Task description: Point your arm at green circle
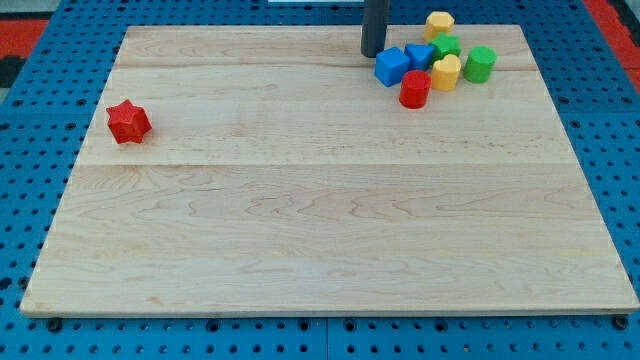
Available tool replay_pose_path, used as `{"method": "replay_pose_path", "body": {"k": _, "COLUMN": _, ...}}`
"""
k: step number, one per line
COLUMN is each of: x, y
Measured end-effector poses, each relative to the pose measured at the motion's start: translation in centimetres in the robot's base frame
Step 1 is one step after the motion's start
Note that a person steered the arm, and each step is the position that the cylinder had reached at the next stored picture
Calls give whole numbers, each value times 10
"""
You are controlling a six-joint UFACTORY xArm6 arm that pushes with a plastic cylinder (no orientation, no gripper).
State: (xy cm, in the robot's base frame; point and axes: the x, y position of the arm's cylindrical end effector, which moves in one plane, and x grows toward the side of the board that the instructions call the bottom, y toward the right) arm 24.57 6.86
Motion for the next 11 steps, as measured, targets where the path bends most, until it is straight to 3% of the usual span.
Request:
{"method": "replay_pose_path", "body": {"k": 2, "x": -3, "y": 2}}
{"method": "replay_pose_path", "body": {"k": 3, "x": -40, "y": -19}}
{"method": "replay_pose_path", "body": {"k": 5, "x": -54, "y": -12}}
{"method": "replay_pose_path", "body": {"k": 6, "x": -20, "y": -50}}
{"method": "replay_pose_path", "body": {"k": 7, "x": 87, "y": -85}}
{"method": "replay_pose_path", "body": {"k": 8, "x": 169, "y": -18}}
{"method": "replay_pose_path", "body": {"k": 9, "x": 154, "y": 108}}
{"method": "replay_pose_path", "body": {"k": 10, "x": 72, "y": 167}}
{"method": "replay_pose_path", "body": {"k": 11, "x": 8, "y": 180}}
